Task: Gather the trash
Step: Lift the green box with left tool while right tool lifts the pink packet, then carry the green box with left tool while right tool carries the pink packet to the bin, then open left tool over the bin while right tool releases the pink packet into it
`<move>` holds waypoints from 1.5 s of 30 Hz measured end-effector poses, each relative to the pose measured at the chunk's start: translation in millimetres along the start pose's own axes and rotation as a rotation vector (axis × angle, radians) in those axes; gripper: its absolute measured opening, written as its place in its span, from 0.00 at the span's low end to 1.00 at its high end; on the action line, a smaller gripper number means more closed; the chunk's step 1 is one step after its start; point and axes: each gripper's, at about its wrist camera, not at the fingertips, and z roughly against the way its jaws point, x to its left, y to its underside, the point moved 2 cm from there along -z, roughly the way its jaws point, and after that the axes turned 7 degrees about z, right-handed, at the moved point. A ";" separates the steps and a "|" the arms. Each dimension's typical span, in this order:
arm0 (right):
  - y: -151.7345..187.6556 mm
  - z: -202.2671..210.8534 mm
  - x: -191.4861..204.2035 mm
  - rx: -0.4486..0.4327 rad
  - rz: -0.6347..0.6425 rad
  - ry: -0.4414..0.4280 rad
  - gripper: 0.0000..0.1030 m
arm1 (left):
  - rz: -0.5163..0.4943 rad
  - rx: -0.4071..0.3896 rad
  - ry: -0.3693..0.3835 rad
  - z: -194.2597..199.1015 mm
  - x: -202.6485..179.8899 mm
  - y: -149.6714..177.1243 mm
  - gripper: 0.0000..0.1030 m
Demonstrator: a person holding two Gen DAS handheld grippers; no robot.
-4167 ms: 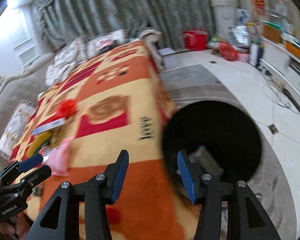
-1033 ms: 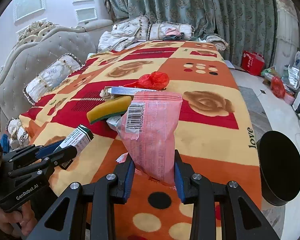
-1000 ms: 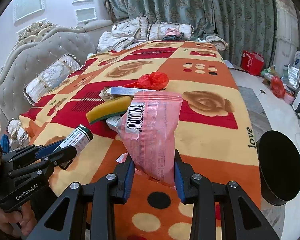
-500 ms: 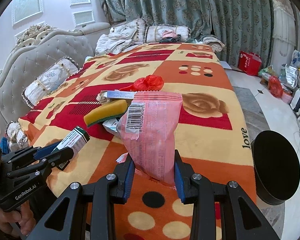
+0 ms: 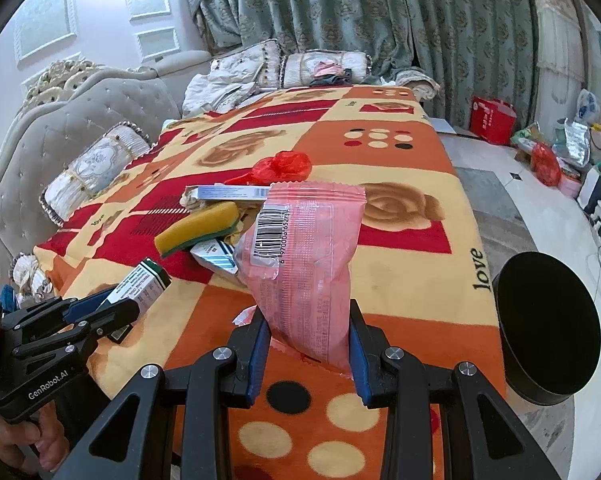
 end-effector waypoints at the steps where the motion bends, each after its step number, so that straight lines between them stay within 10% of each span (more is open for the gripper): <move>1: 0.4 0.0 -1.6 -0.002 -0.003 0.000 0.33 | -0.004 0.000 0.000 -0.5 -1.8 -0.2 0.23; 15: 11.9 13.4 -71.6 -0.040 -0.103 0.057 0.33 | -0.038 0.058 0.153 -24.6 -52.8 -14.7 0.23; 40: 53.9 18.6 -260.7 0.051 -0.405 0.346 0.44 | -0.297 0.244 0.405 -167.6 -274.8 -38.3 0.25; 45: 61.7 13.2 -269.7 0.060 -0.432 0.346 0.45 | -0.289 0.225 0.395 -172.9 -272.3 -36.5 0.57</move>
